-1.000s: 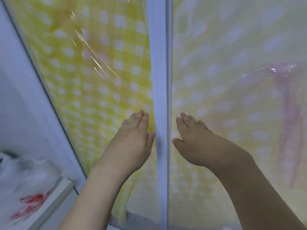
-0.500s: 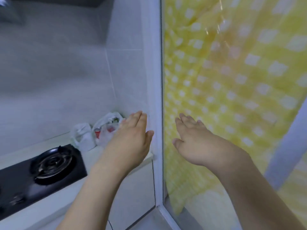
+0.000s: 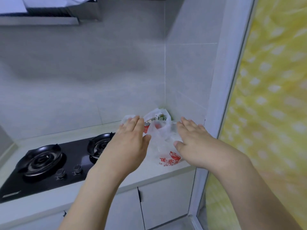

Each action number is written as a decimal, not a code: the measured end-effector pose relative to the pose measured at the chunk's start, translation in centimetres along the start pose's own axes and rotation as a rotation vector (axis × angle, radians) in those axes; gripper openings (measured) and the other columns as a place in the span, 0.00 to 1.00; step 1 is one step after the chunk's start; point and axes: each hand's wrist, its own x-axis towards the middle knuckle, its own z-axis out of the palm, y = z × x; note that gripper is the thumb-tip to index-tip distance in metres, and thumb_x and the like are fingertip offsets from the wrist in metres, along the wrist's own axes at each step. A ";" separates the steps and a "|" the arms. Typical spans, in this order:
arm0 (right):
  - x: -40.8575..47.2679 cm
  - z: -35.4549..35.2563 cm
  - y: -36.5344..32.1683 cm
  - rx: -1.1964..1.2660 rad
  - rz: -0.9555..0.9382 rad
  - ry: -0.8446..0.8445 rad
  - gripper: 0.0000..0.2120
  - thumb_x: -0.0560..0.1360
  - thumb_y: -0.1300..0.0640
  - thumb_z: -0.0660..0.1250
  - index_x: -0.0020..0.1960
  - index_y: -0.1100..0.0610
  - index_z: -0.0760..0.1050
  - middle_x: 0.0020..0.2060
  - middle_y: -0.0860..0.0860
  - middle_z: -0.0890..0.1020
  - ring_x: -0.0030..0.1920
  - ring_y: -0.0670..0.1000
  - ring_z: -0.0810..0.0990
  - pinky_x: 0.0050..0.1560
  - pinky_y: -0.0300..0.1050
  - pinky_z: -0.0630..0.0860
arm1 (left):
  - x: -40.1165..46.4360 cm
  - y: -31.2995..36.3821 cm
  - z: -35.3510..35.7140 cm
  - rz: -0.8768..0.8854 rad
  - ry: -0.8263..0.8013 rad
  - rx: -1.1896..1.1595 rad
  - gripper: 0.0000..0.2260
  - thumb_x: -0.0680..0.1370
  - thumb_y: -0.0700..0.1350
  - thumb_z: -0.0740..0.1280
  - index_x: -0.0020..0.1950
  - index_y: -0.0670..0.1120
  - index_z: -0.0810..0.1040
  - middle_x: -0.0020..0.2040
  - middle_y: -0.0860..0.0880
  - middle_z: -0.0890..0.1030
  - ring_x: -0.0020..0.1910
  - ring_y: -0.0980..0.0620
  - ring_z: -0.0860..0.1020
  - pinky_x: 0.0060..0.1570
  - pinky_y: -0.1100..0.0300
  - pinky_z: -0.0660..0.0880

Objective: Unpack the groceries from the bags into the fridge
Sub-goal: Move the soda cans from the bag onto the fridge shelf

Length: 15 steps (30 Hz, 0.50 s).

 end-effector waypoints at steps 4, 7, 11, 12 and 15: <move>2.9 0.6 0.3 -0.006 0.001 -0.039 0.30 0.84 0.52 0.48 0.79 0.58 0.38 0.78 0.51 0.36 0.78 0.49 0.36 0.76 0.45 0.36 | 2.1 -1.4 1.2 -0.039 -0.043 -0.024 0.27 0.84 0.52 0.50 0.80 0.44 0.48 0.81 0.49 0.49 0.79 0.53 0.46 0.77 0.57 0.45; 5.3 0.6 1.0 -0.011 -0.008 -0.042 0.29 0.84 0.52 0.48 0.80 0.57 0.38 0.78 0.51 0.36 0.78 0.49 0.36 0.76 0.45 0.36 | 3.8 -1.5 1.8 -0.030 -0.043 -0.032 0.26 0.84 0.52 0.51 0.80 0.44 0.49 0.81 0.48 0.50 0.79 0.53 0.47 0.77 0.58 0.45; 9.6 0.2 2.6 -0.020 -0.044 -0.032 0.29 0.84 0.52 0.48 0.79 0.57 0.38 0.78 0.51 0.37 0.78 0.49 0.37 0.77 0.46 0.37 | 7.6 -2.1 2.9 -0.049 -0.021 -0.010 0.26 0.84 0.52 0.50 0.80 0.44 0.51 0.80 0.48 0.52 0.79 0.53 0.48 0.75 0.59 0.46; 10.7 0.1 3.0 -0.019 -0.050 -0.032 0.29 0.84 0.52 0.48 0.79 0.57 0.38 0.78 0.51 0.37 0.78 0.49 0.37 0.77 0.46 0.37 | 8.6 -2.2 3.2 -0.050 -0.015 -0.001 0.26 0.84 0.52 0.50 0.79 0.44 0.51 0.80 0.48 0.53 0.78 0.53 0.49 0.75 0.60 0.46; 14.1 -0.3 4.1 -0.016 -0.076 -0.026 0.29 0.84 0.52 0.48 0.80 0.57 0.39 0.78 0.51 0.37 0.78 0.49 0.37 0.77 0.46 0.37 | 11.2 -2.2 3.6 -0.076 -0.017 -0.006 0.25 0.84 0.52 0.50 0.79 0.44 0.51 0.80 0.49 0.52 0.78 0.53 0.49 0.74 0.62 0.47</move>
